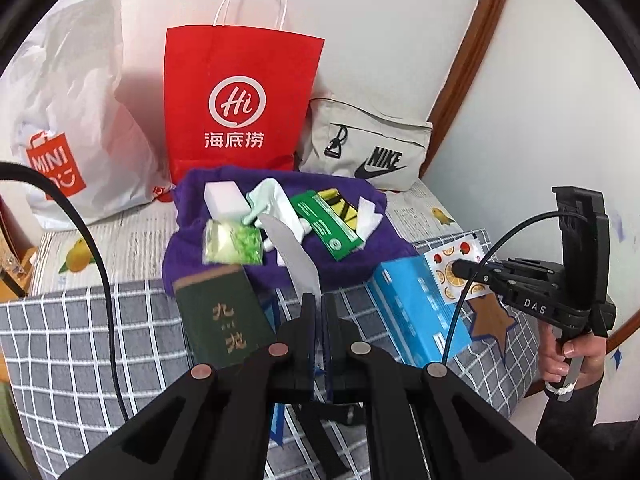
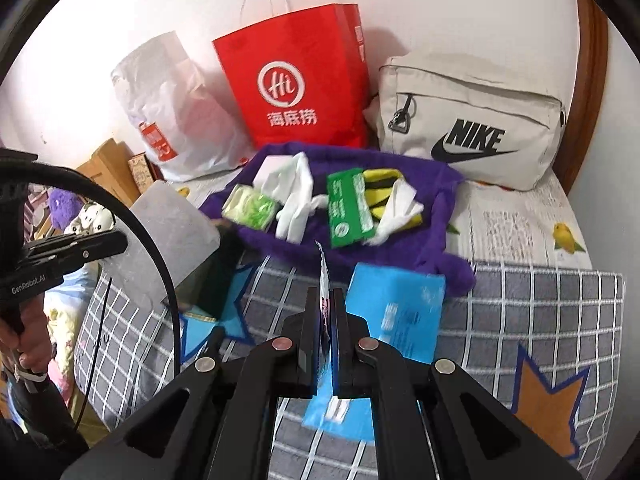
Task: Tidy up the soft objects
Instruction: 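Carry the snack packet and plastic bag over the purple towel and open both grippers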
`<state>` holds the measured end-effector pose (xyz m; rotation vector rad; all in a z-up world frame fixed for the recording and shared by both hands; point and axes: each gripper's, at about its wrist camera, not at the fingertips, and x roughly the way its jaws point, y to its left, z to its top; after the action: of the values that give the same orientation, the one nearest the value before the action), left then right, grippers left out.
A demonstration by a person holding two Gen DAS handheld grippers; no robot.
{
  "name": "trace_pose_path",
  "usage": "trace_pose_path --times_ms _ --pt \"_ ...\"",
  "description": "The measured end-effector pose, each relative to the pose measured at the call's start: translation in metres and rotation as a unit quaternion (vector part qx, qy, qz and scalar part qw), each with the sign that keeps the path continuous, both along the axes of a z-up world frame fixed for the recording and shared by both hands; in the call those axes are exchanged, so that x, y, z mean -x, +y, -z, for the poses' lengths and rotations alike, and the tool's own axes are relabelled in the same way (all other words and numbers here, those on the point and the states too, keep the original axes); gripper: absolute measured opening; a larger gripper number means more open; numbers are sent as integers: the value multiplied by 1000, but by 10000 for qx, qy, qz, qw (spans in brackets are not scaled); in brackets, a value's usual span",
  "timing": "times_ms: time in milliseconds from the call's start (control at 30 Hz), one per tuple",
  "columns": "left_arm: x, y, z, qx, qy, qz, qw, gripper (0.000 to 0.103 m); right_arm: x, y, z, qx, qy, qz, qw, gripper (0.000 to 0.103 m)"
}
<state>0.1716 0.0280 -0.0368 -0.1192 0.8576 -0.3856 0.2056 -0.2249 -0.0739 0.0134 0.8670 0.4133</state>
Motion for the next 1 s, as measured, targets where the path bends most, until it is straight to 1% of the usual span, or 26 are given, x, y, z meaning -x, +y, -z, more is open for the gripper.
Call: trace_pose_path --times_ms 233,367,467,633,700,767,800,867,933,1000 --pt "-34 0 1 -30 8 -59 10000 4 -42 -3 -2 26 10 84 10000 4" --pt "-54 -1 4 -39 31 -67 10000 4 -72 1 2 43 59 70 9999 4" --pt "-71 -5 8 -51 78 -61 9999 4 -97 6 10 42 189 43 9998 4" --pt "-92 -13 13 -108 138 -14 9998 4 -146 13 31 -147 508 71 9986 4" --pt "-99 -17 16 -115 156 16 9998 4 -162 13 38 -304 624 109 9975 4" --pt "-105 -20 17 -118 167 38 9998 4 -176 17 43 -459 764 28 9960 4" --pt "-108 -22 18 -115 167 54 9998 4 -181 17 46 -455 803 25 9957 4" --pt "-112 -27 21 -101 184 78 9997 4 -190 20 56 -248 919 61 9954 5" --pt "-117 -33 24 -78 221 158 9996 4 -196 19 66 -40 988 160 9950 9" --pt "-122 -39 28 -61 245 238 9994 4 -199 15 74 106 1072 164 9941 10"
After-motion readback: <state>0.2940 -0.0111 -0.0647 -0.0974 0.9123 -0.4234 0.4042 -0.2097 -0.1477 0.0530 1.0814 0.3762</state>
